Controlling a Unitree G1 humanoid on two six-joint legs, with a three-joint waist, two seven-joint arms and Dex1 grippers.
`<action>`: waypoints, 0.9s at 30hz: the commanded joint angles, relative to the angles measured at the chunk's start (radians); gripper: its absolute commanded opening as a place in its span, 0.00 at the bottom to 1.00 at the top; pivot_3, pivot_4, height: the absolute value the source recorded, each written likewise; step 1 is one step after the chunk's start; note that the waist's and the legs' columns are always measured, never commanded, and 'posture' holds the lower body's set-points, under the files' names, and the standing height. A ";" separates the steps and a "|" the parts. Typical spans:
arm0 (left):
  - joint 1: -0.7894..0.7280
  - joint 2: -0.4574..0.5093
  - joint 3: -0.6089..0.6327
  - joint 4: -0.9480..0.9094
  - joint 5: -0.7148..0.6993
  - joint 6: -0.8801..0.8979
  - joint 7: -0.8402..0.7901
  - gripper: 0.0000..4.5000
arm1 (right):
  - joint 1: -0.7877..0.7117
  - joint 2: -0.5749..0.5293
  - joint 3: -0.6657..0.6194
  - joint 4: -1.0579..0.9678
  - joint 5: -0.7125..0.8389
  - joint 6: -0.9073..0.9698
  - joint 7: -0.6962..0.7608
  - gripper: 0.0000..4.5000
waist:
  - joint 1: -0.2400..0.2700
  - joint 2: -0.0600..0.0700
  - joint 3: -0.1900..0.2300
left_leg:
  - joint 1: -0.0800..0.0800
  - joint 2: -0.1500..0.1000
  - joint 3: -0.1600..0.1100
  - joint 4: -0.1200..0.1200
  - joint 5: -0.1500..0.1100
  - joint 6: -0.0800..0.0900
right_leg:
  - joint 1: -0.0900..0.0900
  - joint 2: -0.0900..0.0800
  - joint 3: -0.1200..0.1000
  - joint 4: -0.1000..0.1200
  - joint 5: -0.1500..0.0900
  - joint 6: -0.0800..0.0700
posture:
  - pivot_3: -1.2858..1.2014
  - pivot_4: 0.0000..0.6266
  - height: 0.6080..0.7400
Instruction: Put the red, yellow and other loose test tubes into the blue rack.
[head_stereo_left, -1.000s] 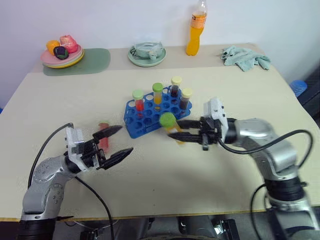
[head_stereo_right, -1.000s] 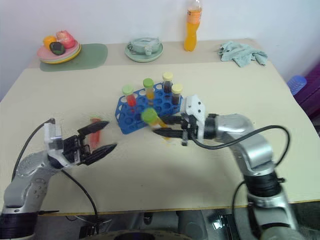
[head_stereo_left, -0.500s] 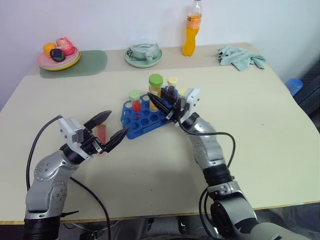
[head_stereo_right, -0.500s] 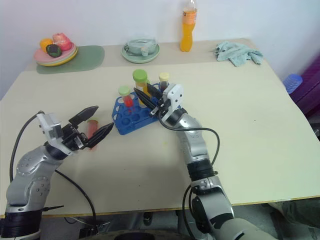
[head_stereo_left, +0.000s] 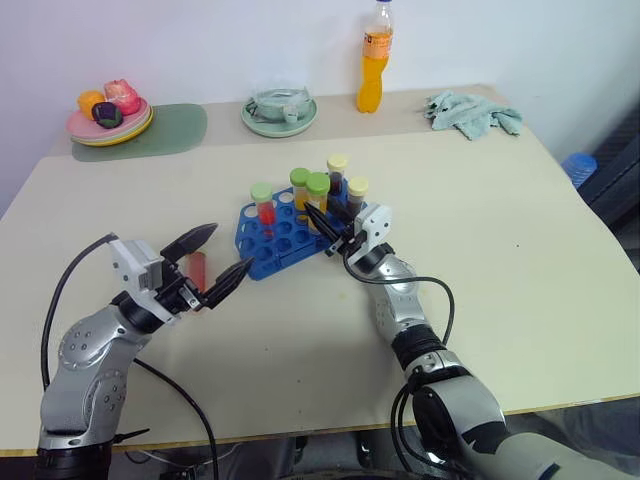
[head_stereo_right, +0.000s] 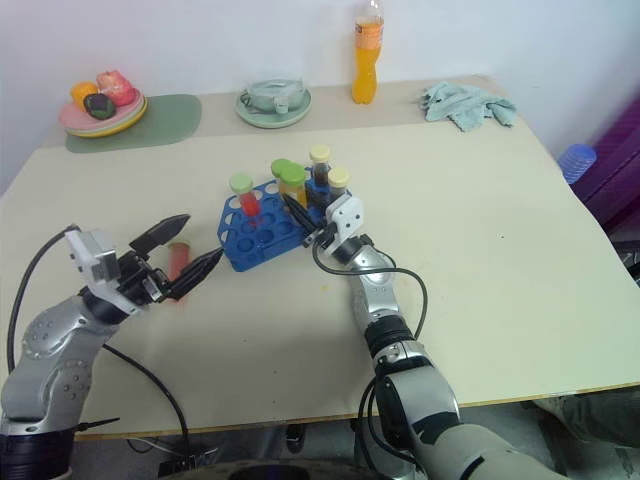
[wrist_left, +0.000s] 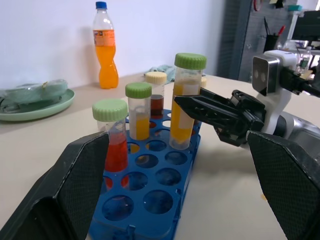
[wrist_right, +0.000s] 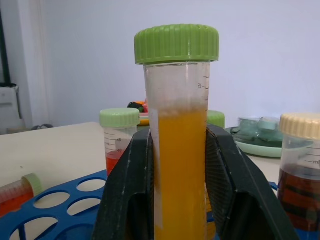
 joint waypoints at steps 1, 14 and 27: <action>-0.017 0.012 0.015 -0.037 -0.014 -0.002 0.004 1.00 | -0.016 0.005 -0.011 0.011 0.008 -0.027 0.004 0.17 | 0.001 0.000 0.000 | 0.000 0.000 0.000 0.000 0.000 0.000 | 0.000 0.000 0.000 0.000 0.000 0.000 | 0.52 0.24 1.00; -0.019 0.012 0.011 -0.034 -0.013 0.003 -0.001 1.00 | 0.020 -0.008 0.001 0.021 -0.025 -0.038 -0.013 0.17 | 0.001 0.000 0.000 | 0.001 0.000 0.001 -0.001 0.000 0.000 | 0.000 0.000 0.001 0.000 0.000 0.000 | 0.52 0.24 1.00; -0.008 0.008 0.017 -0.028 -0.012 -0.007 -0.009 1.00 | -0.003 0.024 -0.031 0.022 0.046 -0.003 0.060 0.58 | 0.000 0.000 0.000 | 0.001 0.000 0.001 -0.001 0.000 0.000 | 0.000 0.000 0.002 0.000 0.000 0.000 | 0.52 0.24 1.00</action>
